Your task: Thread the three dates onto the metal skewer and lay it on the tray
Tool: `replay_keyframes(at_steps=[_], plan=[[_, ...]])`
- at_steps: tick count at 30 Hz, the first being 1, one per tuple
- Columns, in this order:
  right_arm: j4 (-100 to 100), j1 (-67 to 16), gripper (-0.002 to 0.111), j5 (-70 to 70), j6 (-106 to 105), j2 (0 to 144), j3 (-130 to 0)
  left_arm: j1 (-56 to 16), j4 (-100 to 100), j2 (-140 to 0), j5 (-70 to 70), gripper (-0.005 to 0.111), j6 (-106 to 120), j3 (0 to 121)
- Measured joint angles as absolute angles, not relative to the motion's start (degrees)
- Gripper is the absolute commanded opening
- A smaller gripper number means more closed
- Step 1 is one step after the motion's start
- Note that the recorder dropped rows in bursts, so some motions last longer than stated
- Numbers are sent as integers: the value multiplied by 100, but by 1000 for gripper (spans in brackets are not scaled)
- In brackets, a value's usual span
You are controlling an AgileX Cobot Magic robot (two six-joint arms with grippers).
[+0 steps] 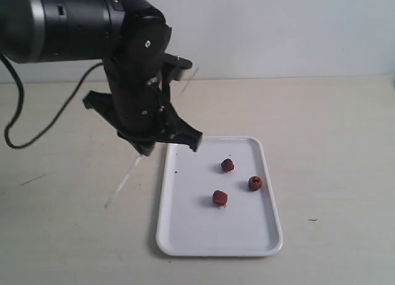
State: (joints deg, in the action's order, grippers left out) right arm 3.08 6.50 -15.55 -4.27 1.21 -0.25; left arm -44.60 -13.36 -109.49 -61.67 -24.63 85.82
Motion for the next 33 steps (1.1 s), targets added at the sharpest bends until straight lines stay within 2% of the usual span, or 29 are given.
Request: replay_keyframes(at_steps=[6,18,26,33], plan=[[308,650,0,-1555,-427,121,-25,-4460,-2609,-10395,-6314,0,-2297,8002],[308,650,0,-1555,-427,121,-25,-4423,-2638,-9941,-5260,0,278,6397],[308,650,0,-1555,-427,121,-25,-3710,-1366,-9941,-4416,0,2347,6288],[308,650,0,-1555,-427,121,-25,-3182,-848,-9941,-4575,0,2910,6288]])
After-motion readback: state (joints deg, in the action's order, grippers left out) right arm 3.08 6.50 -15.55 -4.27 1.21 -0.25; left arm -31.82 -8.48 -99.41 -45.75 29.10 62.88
